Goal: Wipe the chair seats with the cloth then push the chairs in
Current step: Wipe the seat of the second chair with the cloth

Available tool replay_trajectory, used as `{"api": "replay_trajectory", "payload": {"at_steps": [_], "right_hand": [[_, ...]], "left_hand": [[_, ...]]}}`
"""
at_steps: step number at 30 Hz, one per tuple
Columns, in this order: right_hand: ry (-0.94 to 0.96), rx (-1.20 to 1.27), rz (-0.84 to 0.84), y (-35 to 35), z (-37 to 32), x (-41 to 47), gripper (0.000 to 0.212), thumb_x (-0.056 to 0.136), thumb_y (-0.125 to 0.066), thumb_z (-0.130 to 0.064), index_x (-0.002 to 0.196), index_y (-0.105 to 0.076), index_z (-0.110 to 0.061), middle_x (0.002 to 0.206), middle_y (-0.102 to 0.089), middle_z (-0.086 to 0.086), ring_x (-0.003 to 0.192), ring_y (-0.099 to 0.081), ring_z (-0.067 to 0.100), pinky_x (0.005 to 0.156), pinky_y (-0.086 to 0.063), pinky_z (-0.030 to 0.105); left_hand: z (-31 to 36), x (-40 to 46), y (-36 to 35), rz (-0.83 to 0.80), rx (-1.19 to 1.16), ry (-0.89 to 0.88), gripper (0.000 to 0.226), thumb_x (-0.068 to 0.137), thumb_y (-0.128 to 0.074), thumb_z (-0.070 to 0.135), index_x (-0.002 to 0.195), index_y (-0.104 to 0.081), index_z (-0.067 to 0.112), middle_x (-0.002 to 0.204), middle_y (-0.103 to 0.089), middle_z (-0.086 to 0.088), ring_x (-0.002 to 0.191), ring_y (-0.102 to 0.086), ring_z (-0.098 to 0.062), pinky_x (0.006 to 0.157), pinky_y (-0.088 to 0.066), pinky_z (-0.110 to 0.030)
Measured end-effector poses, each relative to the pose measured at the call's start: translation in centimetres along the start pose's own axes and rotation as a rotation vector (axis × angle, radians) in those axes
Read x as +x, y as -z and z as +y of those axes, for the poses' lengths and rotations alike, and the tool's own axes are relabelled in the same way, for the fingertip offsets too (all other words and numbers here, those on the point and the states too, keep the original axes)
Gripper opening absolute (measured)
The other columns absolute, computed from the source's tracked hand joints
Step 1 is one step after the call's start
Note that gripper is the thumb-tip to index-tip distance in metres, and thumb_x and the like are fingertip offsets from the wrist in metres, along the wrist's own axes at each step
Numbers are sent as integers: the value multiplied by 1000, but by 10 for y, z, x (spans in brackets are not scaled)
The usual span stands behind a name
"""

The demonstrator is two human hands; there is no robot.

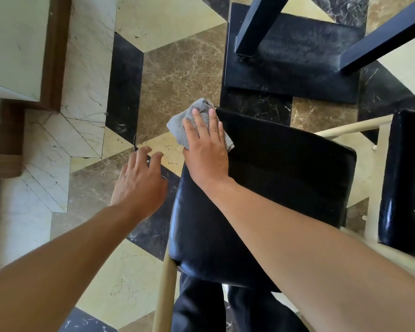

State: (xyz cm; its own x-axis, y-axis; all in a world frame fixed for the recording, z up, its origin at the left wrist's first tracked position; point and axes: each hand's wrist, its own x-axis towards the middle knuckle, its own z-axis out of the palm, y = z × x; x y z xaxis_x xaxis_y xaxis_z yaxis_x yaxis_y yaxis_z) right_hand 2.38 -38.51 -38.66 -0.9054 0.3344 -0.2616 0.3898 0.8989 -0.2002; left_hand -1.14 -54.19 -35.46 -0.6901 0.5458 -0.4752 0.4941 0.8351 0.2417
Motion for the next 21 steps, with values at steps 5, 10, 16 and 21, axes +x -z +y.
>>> {"api": "replay_trajectory", "payload": {"at_steps": [5, 10, 16, 21], "right_hand": [[-24, 45, 14, -2, 13, -19, 67, 102, -52, -24, 159, -17, -21, 168, -7, 3, 154, 6, 35, 125, -4, 51], [26, 112, 27, -3, 36, -33, 69, 99, -54, -24, 159, -20, -21, 168, -10, 2, 154, 4, 34, 124, -6, 51], [11, 204, 54, -2, 86, -60, 66, 98, -57, -16, 157, -26, -20, 167, -15, 1, 154, 0, 33, 125, -4, 49], [-23, 235, 88, 3, 138, -84, 68, 96, -61, -13, 156, -31, -19, 166, -19, 2, 155, -3, 32, 125, -4, 49]], "left_hand": [[16, -3, 8, -5, 38, -11, 57, 84, -57, 19, 136, -38, 9, 143, -33, -19, 131, -36, -36, 104, -41, -51], [41, 2, 13, 10, 70, -51, 55, 84, -57, 19, 135, -41, 9, 141, -35, -19, 130, -37, -37, 101, -42, -51], [98, 17, 14, 43, -4, -78, 52, 80, -54, 15, 130, -42, 9, 133, -37, -15, 122, -36, -36, 101, -40, -49], [138, 14, 3, 15, -10, -73, 51, 81, -53, 15, 131, -43, 9, 130, -37, -12, 121, -36, -33, 101, -38, -45]]}}
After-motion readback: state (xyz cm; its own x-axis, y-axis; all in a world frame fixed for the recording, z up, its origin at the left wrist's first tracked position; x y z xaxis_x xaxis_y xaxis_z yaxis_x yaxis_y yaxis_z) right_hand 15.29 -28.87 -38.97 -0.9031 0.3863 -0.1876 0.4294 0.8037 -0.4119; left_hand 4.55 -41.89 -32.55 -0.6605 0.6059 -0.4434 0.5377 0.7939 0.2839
